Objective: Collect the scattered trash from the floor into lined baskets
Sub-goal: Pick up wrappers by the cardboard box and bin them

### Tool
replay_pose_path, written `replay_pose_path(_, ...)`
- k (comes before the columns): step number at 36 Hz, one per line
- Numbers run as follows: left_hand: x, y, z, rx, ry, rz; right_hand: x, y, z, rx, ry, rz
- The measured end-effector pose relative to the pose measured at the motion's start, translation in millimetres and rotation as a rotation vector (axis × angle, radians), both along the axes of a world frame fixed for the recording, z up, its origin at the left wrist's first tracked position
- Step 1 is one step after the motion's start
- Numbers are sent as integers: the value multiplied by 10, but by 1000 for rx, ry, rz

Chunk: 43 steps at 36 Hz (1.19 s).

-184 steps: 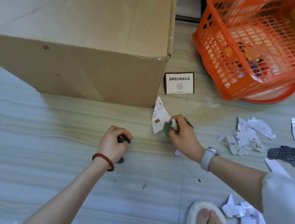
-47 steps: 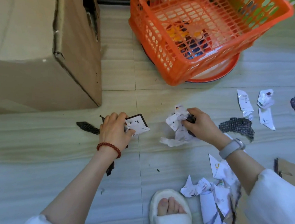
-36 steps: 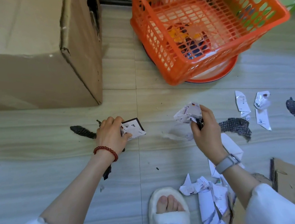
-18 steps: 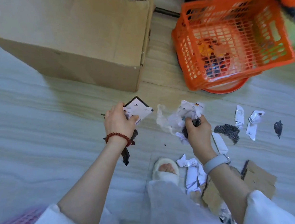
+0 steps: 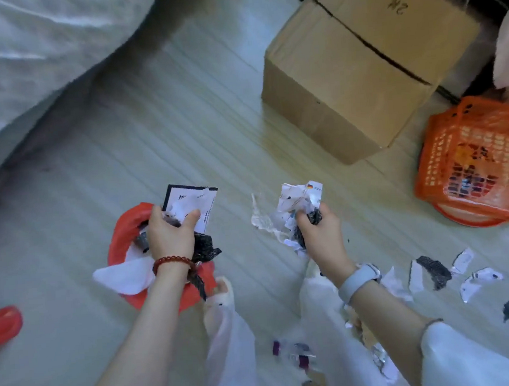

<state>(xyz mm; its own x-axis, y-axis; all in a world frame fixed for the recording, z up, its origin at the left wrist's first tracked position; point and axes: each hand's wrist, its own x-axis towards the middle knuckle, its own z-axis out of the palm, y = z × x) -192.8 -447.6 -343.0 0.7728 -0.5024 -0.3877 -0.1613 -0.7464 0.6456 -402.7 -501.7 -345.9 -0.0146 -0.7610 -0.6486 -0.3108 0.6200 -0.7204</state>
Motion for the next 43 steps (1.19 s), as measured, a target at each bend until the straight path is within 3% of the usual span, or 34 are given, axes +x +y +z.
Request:
replay_pose_path(4, 537, 581, -105, 34, -29, 129, 665, 288, -44, 34, -17, 138)
replay_pose_path(10, 1195, 1148, -743, 64, 55, 180, 1643, 823, -649, 9, 73, 306)
replay_pose_path(17, 1527, 1458, -1646, 78, 187, -63, 2316, 1414, -1522, 98, 147, 402)
replay_pose_path(21, 1585, 1494, -1724, 10, 249, -147, 2407, 1523, -1645, 1, 132, 442)
replay_pose_path(24, 1571, 1603, -1615, 5, 141, -264, 2347, 1605, -1644, -81, 215, 615)
replay_pose_path(27, 1608, 1785, -1547, 30, -96, -388, 2241, 1668, -1621, -180, 263, 798)
replay_pose_path(30, 1692, 1995, -1592, 148, -284, -377, 2117, 1675, -1664, -285, 401, 1088)
replay_pose_path(33, 1773, 2196, -1703, 328, -120, -179, 2091, 1672, -1750, -355, 541, 1326)
replay_pose_path(35, 1814, 2309, -1787, 404, 40, -102, 2141, 1655, -1817, -510, 588, 1441)
replay_pose_path(39, 1862, 2451, -1918, 564, 192, -157, 2356, 1562, -2013, -765, 605, 1536)
replay_pose_path(43, 1889, 2528, -1986, 621, 322, -194, 2591, 1476, -2179, -762, 594, 1587)
